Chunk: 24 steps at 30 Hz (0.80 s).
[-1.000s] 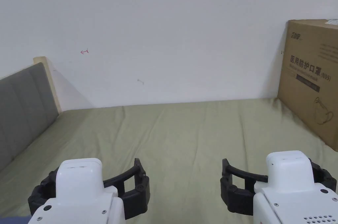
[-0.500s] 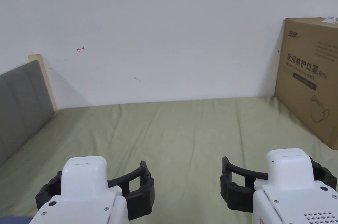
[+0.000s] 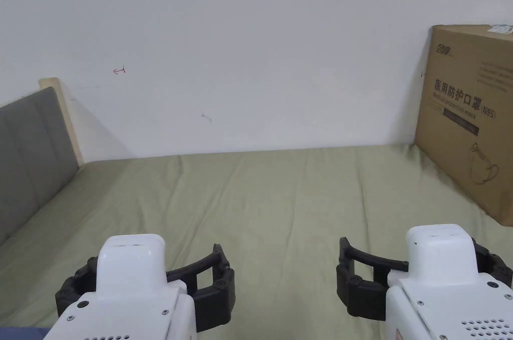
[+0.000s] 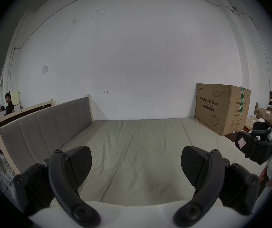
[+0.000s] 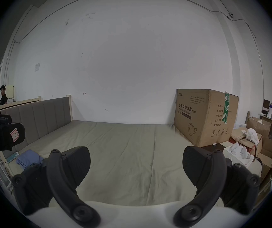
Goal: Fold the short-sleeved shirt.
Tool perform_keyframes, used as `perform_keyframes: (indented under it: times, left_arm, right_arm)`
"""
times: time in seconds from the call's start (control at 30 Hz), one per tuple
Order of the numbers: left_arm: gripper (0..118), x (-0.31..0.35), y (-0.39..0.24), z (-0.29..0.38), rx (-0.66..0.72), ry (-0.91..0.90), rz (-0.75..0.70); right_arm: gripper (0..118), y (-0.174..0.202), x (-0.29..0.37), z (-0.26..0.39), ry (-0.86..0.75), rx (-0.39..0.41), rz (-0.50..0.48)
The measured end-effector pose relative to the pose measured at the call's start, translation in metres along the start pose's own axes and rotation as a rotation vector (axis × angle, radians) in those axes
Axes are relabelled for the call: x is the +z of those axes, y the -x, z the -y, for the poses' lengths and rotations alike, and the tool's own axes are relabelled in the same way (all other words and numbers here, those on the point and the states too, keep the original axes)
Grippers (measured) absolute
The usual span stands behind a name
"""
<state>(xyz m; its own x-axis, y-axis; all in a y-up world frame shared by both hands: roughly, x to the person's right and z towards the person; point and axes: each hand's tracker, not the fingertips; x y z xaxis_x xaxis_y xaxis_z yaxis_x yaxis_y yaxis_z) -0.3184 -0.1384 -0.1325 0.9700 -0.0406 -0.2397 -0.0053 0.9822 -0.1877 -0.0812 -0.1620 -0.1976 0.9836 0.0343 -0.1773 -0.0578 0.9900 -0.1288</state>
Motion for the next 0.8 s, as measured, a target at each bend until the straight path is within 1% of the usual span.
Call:
perform_keyframes:
  times: [0.1,0.27,0.37,0.5,0.6,0.67,0.8]
  left_arm:
    - [112,-0.0034,0.0019,0.0001,0.007,0.014,-0.014]
    - [112,-0.0057,0.0034,-0.0003,0.006,0.037,-0.014]
    - [112,-0.0058,0.0014,-0.0008,-0.003,0.047,-0.023]
    - [112,-0.0052,0.0056,-0.0032,0.041,0.052,0.033]
    - [112,-0.0050,0.0061,-0.0029,0.027,0.036,0.051]
    - [112,-0.0046,0.0030,-0.0033,0.001,0.023,0.007]
    - [112,-0.0012,0.0046,-0.0020,0.005,0.008,0.009]
  right_arm:
    - [113,-0.0008,-0.0018,0.0001,0.004,0.005,0.012]
    - [113,-0.0030,-0.0018,0.0006,0.006,-0.011,0.007]
    - [113,-0.0028,-0.0019,0.0009,0.006,-0.004,0.011]
    - [113,-0.0027,-0.0015,0.0005,0.004,-0.001,0.006]
    - [113,-0.0026,-0.0009,0.0001,0.002,0.003,0.006]
    - [113,-0.0026,-0.0006,0.0000,-0.001,0.007,0.005]
    - [113,-0.0035,-0.0003,-0.0001,0.000,0.001,0.006]
